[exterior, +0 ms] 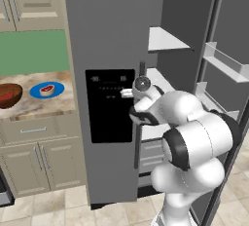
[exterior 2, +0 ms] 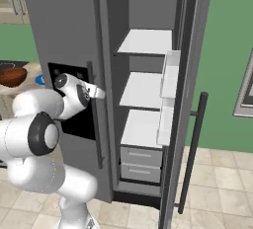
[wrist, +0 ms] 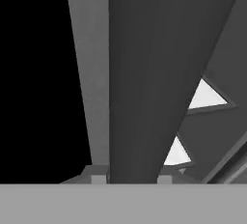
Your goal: Place one of the steaks on the plate and the other in the bowl. Then place the bowl in the fridge.
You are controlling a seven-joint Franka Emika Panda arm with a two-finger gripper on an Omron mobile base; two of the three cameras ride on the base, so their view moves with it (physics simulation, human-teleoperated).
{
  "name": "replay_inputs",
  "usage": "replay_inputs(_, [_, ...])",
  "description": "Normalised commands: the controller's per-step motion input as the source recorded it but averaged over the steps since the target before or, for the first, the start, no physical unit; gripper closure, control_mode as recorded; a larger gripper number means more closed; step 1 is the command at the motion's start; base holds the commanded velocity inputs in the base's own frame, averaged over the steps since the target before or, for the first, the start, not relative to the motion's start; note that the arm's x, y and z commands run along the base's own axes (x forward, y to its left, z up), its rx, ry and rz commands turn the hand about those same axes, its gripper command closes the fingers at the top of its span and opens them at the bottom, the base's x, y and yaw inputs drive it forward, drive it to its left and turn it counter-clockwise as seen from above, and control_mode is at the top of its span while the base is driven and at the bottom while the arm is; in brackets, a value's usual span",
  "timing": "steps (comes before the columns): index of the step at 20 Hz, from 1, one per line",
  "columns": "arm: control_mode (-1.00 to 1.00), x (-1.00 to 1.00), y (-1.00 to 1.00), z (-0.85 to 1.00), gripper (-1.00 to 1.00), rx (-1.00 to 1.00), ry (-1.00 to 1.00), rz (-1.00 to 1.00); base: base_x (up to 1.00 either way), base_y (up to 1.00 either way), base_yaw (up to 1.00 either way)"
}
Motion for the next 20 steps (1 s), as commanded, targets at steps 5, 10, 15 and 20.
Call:
replay_inputs(5, [-1.00, -0.49, 0.57, 0.00, 1.00, -0.02, 0.01, -0.24, 0.00, 0.00, 0.00])
replay_inputs(10, [-1.00, -0.59, 0.68, 0.00, 1.00, -0.04, 0.00, -0.23, 0.00, 0.00, 0.00])
replay_inputs(15, [-1.00, -0.50, 0.77, 0.00, 1.00, -0.06, 0.00, -0.25, 0.00, 0.00, 0.00])
replay_inputs(20, [-1.00, -0.23, 0.87, -0.04, 1.00, -0.07, 0.00, -0.29, 0.00, 0.00, 0.00])
